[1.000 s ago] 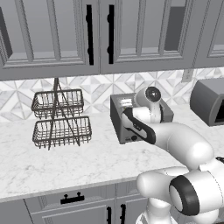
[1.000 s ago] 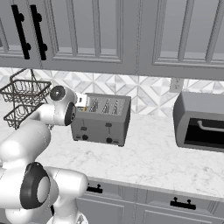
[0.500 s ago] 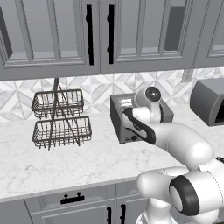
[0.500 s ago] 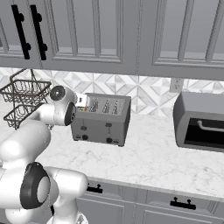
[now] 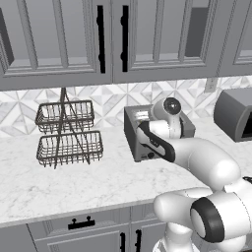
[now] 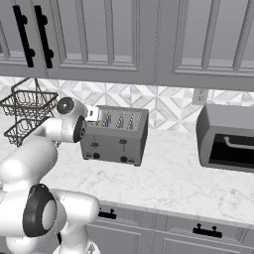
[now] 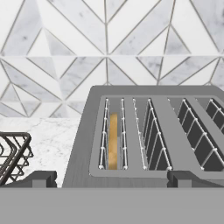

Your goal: Start the toaster. Once the lever pops up, take the bread to the plate on the dining counter.

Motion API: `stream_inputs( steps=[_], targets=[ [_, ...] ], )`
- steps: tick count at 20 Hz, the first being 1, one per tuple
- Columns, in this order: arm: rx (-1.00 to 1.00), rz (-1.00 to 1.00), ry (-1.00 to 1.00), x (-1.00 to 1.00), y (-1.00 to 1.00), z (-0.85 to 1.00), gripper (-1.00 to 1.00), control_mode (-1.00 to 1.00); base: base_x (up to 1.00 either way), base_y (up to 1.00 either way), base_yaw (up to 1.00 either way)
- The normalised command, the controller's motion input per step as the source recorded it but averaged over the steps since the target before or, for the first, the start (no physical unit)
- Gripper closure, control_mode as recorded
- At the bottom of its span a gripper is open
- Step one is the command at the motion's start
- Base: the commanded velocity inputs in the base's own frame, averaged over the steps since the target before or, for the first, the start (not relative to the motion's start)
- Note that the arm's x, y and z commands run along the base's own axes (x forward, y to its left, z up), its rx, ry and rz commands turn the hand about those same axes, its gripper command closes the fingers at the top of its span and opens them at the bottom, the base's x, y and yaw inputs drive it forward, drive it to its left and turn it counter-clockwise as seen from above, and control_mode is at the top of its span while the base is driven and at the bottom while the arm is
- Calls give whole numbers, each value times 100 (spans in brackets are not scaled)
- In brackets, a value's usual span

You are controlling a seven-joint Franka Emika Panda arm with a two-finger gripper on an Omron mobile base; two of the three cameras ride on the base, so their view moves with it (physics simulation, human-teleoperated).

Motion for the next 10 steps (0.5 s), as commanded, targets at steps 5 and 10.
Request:
stream_inputs(
  steps=[5,10],
  targets=[
    [0,0,0,0,0,0,-100,-100,0,0,0],
    [0,0,0,0,0,0,-100,-100,0,0,0]
  ],
)
